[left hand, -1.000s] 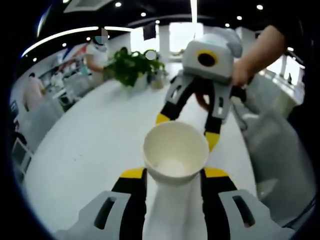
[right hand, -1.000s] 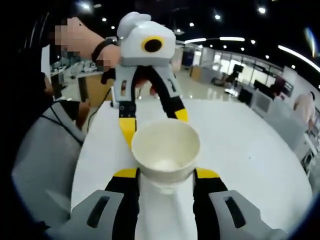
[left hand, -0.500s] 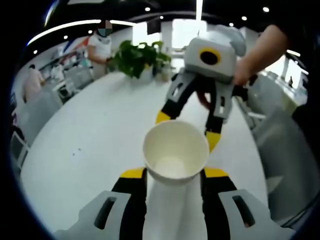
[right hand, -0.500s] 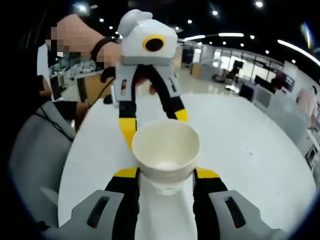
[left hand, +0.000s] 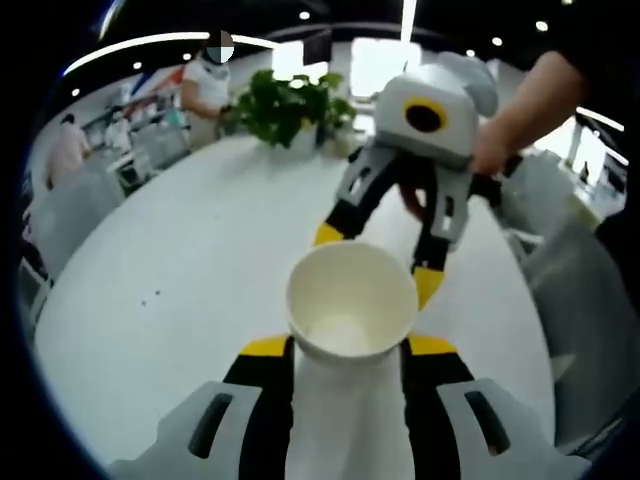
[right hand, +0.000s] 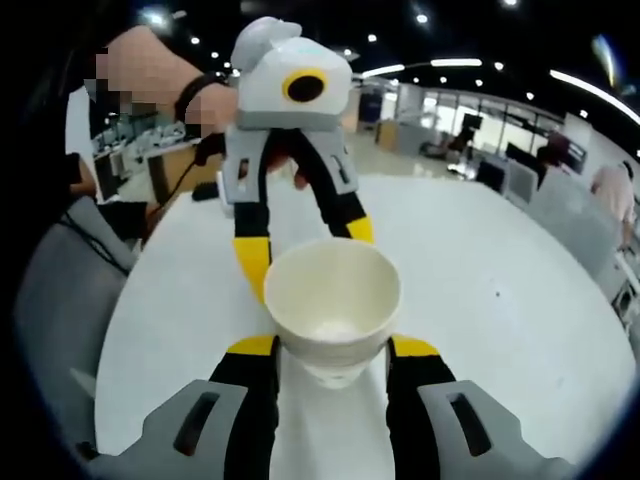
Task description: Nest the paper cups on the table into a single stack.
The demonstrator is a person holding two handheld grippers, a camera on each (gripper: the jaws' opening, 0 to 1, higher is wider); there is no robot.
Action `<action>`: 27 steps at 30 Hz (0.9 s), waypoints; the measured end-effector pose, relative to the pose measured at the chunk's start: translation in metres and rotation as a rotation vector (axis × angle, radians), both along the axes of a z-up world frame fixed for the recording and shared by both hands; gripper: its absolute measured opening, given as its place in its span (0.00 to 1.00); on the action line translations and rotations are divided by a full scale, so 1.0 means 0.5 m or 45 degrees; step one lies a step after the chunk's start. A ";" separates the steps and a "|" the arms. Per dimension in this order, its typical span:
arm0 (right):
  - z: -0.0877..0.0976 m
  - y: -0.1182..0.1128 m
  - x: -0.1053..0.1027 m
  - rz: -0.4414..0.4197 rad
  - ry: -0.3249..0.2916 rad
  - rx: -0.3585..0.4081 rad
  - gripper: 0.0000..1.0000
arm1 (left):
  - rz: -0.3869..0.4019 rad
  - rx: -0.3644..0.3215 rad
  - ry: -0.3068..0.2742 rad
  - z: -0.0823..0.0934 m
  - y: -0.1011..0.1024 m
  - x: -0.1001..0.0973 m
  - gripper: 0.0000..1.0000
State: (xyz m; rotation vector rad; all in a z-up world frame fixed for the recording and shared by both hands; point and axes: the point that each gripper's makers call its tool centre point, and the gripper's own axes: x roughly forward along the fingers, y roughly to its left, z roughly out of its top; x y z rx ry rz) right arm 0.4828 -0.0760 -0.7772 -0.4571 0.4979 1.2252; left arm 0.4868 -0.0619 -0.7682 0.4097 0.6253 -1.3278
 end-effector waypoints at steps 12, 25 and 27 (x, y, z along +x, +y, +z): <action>-0.028 -0.014 0.020 -0.061 0.040 0.039 0.39 | 0.042 -0.045 0.041 -0.020 -0.016 0.016 0.41; -0.028 -0.009 0.010 -0.089 0.044 0.051 0.42 | 0.000 -0.054 -0.054 -0.015 -0.012 0.008 0.41; -0.024 -0.010 0.008 -0.098 0.042 0.053 0.46 | -0.006 -0.046 -0.060 -0.014 -0.008 0.006 0.41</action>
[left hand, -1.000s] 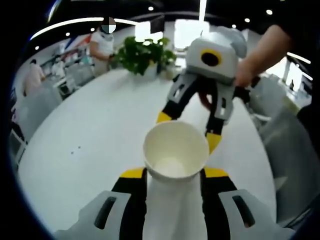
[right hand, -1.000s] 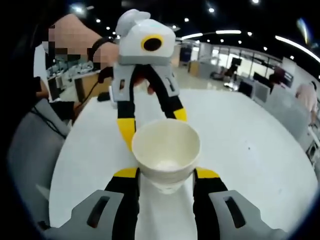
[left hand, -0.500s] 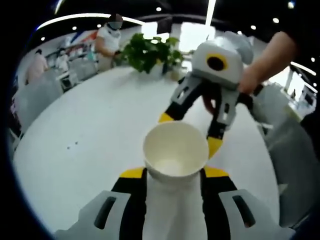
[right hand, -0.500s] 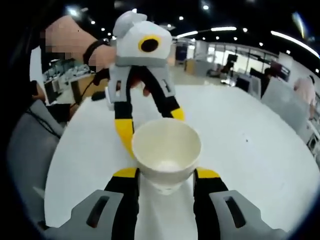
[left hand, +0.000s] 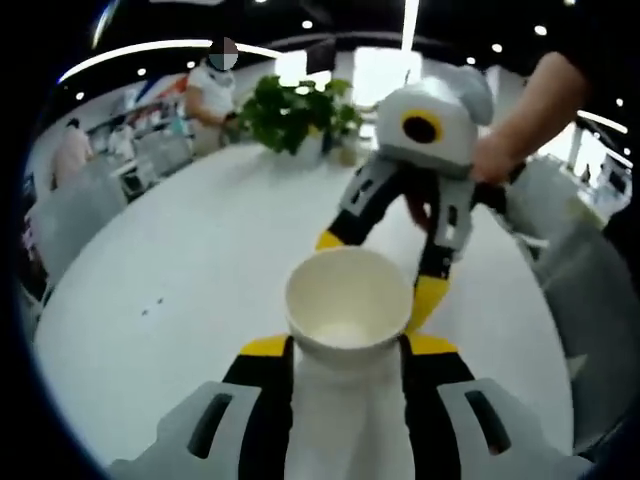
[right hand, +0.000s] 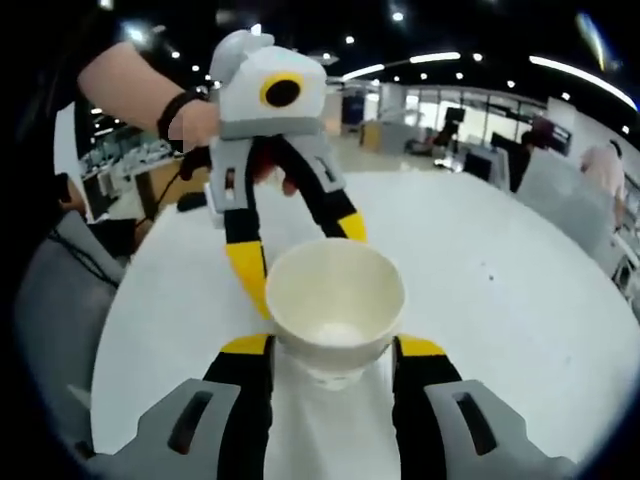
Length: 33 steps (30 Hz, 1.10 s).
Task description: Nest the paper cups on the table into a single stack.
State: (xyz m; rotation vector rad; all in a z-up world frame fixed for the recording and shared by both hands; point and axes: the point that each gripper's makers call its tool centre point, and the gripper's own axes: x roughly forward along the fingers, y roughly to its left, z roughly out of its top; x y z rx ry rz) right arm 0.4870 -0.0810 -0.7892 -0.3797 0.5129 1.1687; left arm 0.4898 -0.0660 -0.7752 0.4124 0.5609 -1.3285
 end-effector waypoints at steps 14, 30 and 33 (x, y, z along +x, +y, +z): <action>0.024 -0.016 -0.021 -0.004 -0.023 -0.035 0.50 | 0.075 -0.013 -0.004 0.044 0.034 -0.005 0.43; 0.086 -0.062 -0.093 -0.110 -0.051 -0.007 0.60 | 0.176 -0.081 -0.044 0.110 0.049 -0.077 0.58; 0.100 -0.077 -0.111 -0.144 -0.071 -0.005 0.61 | 0.211 -0.111 -0.053 0.122 0.056 -0.088 0.64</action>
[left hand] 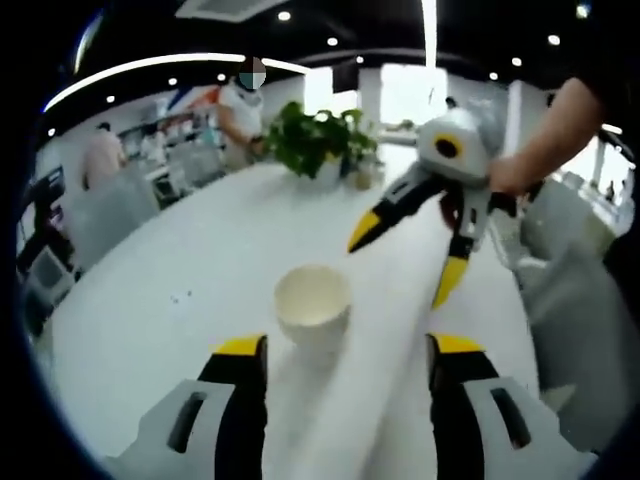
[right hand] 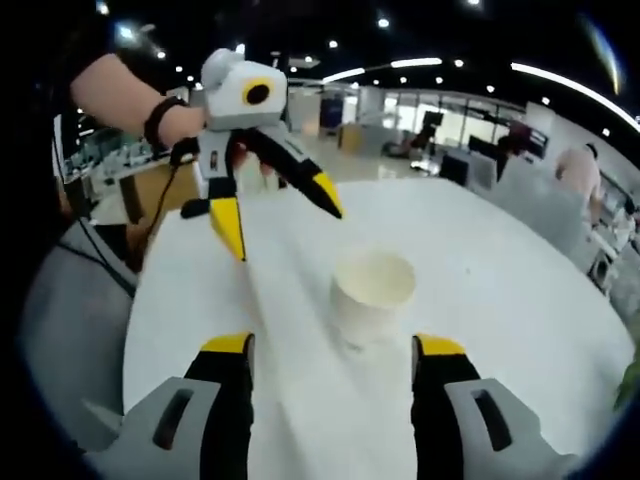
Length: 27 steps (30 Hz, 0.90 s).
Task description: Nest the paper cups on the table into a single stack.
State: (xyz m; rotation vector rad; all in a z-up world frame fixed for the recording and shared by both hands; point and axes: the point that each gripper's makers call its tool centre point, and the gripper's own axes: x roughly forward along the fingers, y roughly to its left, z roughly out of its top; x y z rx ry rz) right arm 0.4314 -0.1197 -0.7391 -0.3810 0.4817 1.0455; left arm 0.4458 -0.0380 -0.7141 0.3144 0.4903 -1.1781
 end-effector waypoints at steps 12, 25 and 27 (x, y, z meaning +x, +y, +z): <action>0.041 -0.021 -0.084 -0.125 -0.017 0.091 0.75 | 0.107 -0.114 -0.031 0.046 0.030 -0.078 0.77; 0.081 -0.051 -0.160 -0.261 -0.051 0.229 1.00 | 0.165 -0.247 -0.082 0.074 0.055 -0.170 0.98; 0.075 -0.059 -0.168 -0.275 -0.043 0.227 1.00 | 0.194 -0.254 -0.079 0.074 0.067 -0.174 0.98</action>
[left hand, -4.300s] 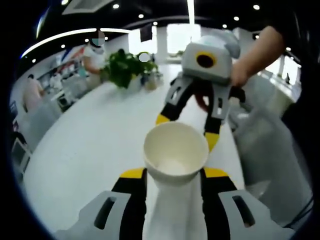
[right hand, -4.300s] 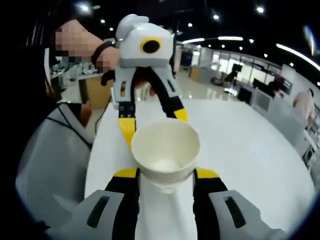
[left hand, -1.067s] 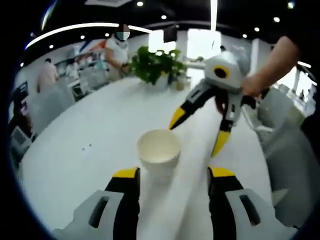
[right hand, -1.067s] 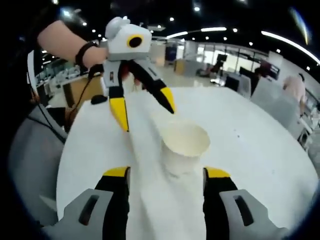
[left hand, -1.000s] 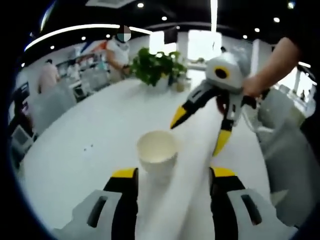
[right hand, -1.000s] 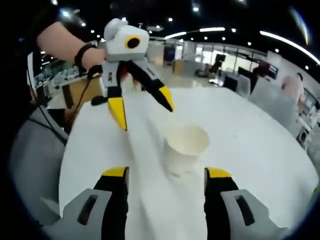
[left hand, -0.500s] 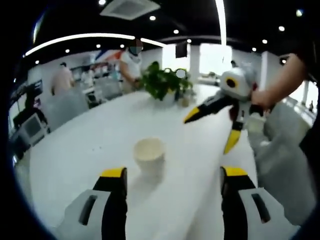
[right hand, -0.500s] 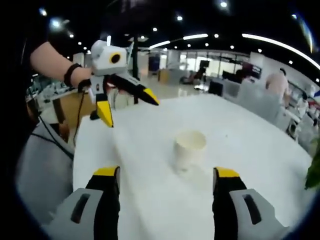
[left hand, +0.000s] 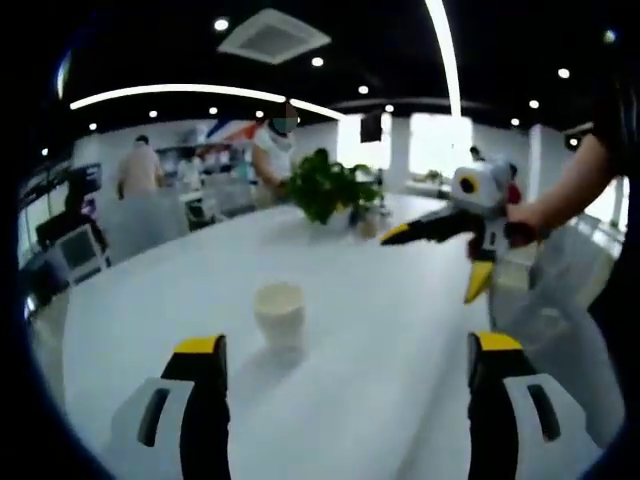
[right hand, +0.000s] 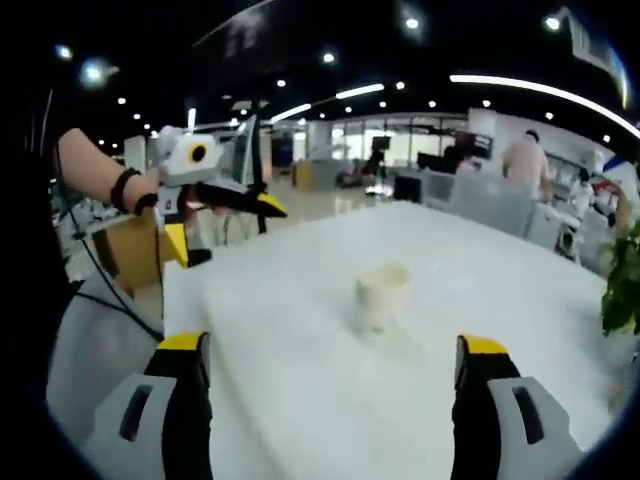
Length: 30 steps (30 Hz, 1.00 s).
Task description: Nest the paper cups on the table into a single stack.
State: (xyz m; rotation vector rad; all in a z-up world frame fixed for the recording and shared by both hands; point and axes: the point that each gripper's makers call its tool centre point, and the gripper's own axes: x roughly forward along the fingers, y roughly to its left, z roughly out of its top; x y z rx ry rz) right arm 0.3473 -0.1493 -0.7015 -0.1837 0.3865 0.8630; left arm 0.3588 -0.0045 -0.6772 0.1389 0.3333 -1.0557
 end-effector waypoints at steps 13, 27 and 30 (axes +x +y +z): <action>0.010 -0.010 -0.035 -0.043 0.016 0.039 1.00 | 0.070 -0.005 0.001 0.009 0.050 -0.027 0.98; 0.026 -0.015 -0.034 -0.053 -0.018 0.023 1.00 | 0.107 -0.034 -0.018 0.022 0.060 -0.044 0.98; 0.024 -0.013 -0.035 -0.052 -0.012 0.020 1.00 | 0.108 -0.031 -0.010 0.021 0.061 -0.045 0.98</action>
